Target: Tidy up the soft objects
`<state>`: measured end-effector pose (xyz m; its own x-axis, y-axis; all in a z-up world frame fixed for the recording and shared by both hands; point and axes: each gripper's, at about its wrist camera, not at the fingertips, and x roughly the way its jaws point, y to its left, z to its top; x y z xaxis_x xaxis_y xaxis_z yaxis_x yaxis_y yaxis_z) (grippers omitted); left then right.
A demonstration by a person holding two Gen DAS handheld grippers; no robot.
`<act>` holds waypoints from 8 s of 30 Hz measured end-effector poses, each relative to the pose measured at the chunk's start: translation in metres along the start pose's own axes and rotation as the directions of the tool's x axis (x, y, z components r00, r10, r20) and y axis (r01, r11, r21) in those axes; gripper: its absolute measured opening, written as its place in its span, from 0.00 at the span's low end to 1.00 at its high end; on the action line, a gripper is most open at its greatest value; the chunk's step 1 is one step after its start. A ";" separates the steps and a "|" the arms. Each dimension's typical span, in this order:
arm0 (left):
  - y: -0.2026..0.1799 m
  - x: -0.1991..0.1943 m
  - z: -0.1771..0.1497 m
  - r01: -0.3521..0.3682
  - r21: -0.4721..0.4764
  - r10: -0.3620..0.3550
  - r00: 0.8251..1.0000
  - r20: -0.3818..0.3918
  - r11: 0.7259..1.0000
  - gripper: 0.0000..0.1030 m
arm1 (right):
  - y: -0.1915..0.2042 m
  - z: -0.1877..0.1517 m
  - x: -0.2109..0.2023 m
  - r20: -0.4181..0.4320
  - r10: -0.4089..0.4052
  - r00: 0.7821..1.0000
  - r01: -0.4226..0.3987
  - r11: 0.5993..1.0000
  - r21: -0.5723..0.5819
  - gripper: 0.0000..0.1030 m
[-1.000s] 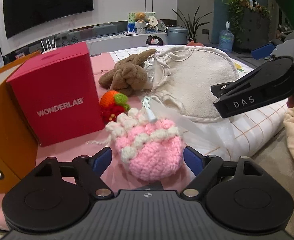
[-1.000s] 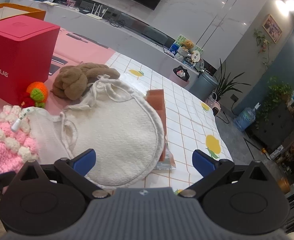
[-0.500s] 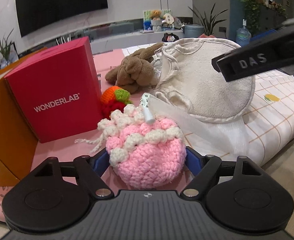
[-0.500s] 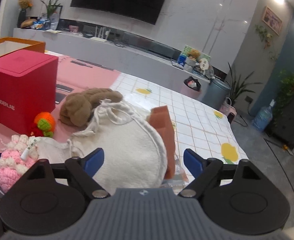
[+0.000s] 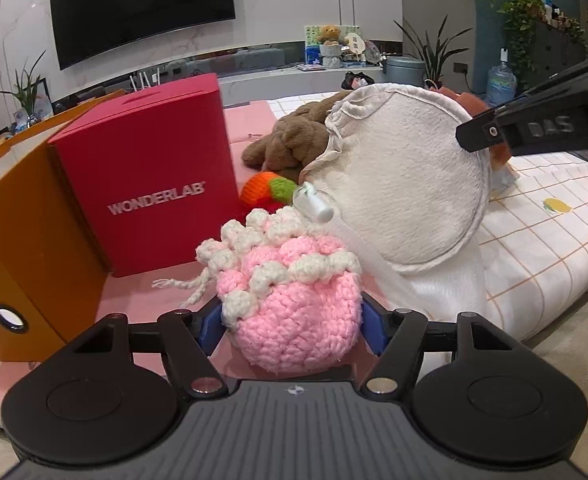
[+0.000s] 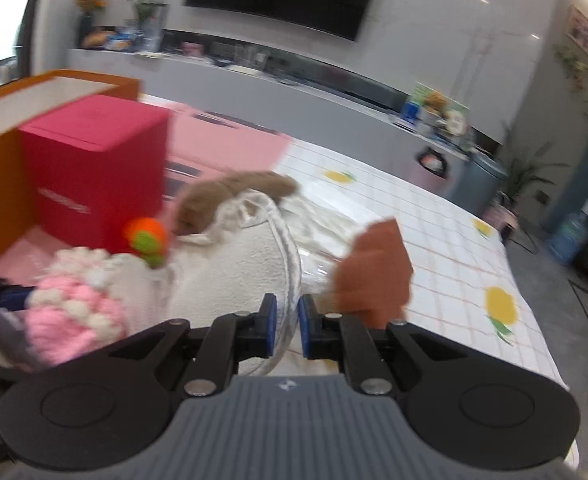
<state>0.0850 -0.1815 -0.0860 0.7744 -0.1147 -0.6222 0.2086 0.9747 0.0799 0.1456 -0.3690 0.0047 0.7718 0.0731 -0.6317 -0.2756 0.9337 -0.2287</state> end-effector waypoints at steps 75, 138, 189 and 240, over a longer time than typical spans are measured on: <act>0.167 -0.124 0.133 -0.088 -0.124 0.119 0.957 0.266 0.988 0.67 | 0.073 0.127 -0.147 0.257 -0.021 0.966 -0.058 0.954 0.296 0.02; 0.347 -0.078 0.086 -0.264 -0.133 0.256 0.964 -0.079 0.955 0.86 | 0.284 0.212 -0.022 0.217 0.323 0.921 -0.382 0.860 0.338 0.03; 0.349 -0.082 0.087 -0.337 -0.100 0.330 0.941 -0.079 0.936 0.86 | 0.311 0.173 0.088 -0.219 0.277 0.936 -0.253 0.959 0.130 0.01; 0.348 -0.080 0.087 -0.324 -0.105 0.315 0.945 -0.090 0.940 0.86 | 0.346 0.212 0.112 -0.486 0.427 0.762 -0.528 0.845 -0.085 0.06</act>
<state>0.1471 0.1502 0.0593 0.7437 0.2159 -0.6327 -0.1170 0.9738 0.1948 0.2579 0.0369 0.0115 0.1916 0.2842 -0.9394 -0.6894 0.7202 0.0773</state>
